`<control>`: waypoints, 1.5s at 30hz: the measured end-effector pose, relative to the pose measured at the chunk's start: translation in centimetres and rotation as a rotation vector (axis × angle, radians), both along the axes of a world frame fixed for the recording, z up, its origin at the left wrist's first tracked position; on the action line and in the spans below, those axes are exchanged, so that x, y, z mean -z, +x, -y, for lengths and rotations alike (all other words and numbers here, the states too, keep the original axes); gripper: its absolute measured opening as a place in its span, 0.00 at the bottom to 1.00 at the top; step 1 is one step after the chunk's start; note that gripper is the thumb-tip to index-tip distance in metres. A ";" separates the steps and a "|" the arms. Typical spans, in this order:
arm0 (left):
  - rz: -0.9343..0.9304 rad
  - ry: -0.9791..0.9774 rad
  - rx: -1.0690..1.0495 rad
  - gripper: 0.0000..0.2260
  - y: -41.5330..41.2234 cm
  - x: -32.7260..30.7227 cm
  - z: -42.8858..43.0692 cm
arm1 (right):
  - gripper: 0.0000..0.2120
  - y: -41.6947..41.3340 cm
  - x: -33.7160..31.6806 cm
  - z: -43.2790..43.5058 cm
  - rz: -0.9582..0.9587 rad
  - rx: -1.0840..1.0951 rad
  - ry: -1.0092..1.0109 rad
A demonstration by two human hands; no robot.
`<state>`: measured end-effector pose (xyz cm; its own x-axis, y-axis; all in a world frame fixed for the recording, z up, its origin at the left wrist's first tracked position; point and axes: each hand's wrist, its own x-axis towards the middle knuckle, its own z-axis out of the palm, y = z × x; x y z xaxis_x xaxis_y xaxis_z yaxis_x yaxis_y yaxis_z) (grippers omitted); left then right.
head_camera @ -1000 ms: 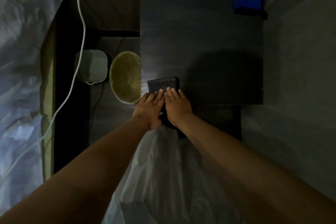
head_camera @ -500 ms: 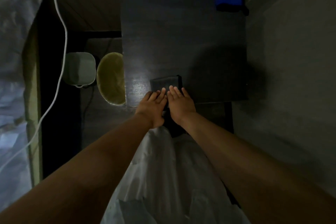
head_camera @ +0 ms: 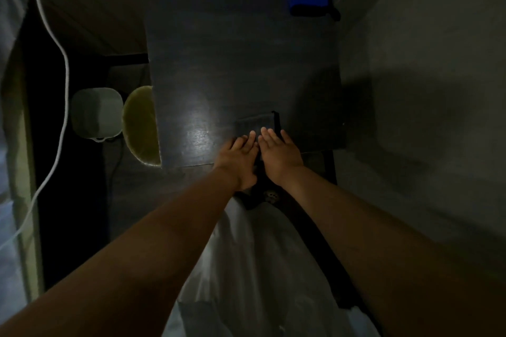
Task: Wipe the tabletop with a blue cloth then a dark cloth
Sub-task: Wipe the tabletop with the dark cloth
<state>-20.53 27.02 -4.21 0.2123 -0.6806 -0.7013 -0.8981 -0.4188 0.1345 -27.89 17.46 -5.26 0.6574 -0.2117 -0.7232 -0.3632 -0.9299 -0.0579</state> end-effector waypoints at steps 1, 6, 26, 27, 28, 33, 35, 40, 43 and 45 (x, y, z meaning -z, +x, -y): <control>-0.002 -0.001 0.001 0.36 -0.2 0.0 0.3 | 0.31 -0.2 0.0 0.3 -0.001 0.003 -0.005; -0.030 0.004 -0.015 0.36 -1.4 0.2 2.3 | 0.33 -1.6 -0.1 2.3 -0.011 0.014 -0.013; -0.116 -0.008 -0.017 0.31 -5.6 0.6 8.9 | 0.31 -7.1 -0.1 8.6 0.019 0.130 0.006; -0.120 -0.009 -0.020 0.31 -5.7 0.7 9.0 | 0.31 -7.2 -0.1 8.8 0.022 0.132 0.011; -0.122 -0.009 -0.020 0.31 -5.9 0.7 9.1 | 0.30 -7.4 -0.2 9.0 0.026 0.136 0.014; -0.123 -0.001 0.015 0.31 -6.9 1.2 11.1 | 0.31 -8.7 -0.4 10.4 0.010 0.167 -0.001; -0.135 0.007 0.022 0.31 -7.4 1.3 11.8 | 0.31 -9.2 -0.4 11.0 -0.005 0.183 -0.004; -0.142 0.017 0.050 0.31 -8.2 1.6 13.1 | 0.30 -10.0 -0.6 12.1 -0.023 0.197 -0.005; -0.146 0.019 0.072 0.31 -8.7 1.5 14.0 | 0.30 -10.6 -0.6 12.8 -0.038 0.225 -0.005; -0.151 0.017 0.086 0.31 -9.0 1.5 14.6 | 0.30 -11.1 -0.5 13.1 -0.045 0.246 -0.005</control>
<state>-29.57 12.44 -5.71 0.0457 -0.6793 -0.7324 -0.9008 -0.3449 0.2637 -38.96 4.37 -4.76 0.5526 -0.3648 -0.7494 -0.5810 -0.8133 -0.0325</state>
